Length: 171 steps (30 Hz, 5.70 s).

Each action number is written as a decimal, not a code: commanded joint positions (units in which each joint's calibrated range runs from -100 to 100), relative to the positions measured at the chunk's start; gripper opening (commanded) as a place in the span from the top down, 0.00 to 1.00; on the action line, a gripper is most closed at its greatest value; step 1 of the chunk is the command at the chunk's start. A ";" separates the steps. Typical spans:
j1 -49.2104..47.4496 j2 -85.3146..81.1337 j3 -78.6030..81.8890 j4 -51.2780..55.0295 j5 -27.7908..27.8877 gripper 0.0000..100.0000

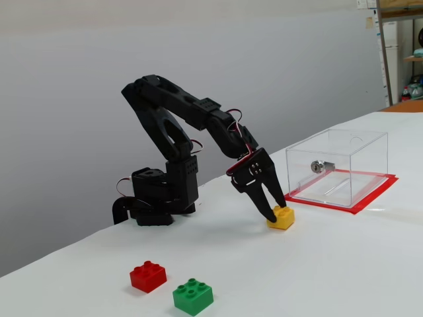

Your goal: Pick the yellow lego brick and place it into the transparent box

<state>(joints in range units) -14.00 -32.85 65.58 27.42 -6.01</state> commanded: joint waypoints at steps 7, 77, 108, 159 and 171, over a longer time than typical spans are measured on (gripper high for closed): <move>-3.64 -16.23 -4.19 6.70 0.27 0.88; -40.75 14.23 -51.47 7.31 0.42 0.86; -39.50 13.30 -51.02 7.57 0.42 0.60; 8.78 -65.45 15.80 28.89 8.46 0.99; 8.19 -66.89 24.57 29.32 3.92 0.99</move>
<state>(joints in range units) -5.88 -99.24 89.85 56.56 -1.37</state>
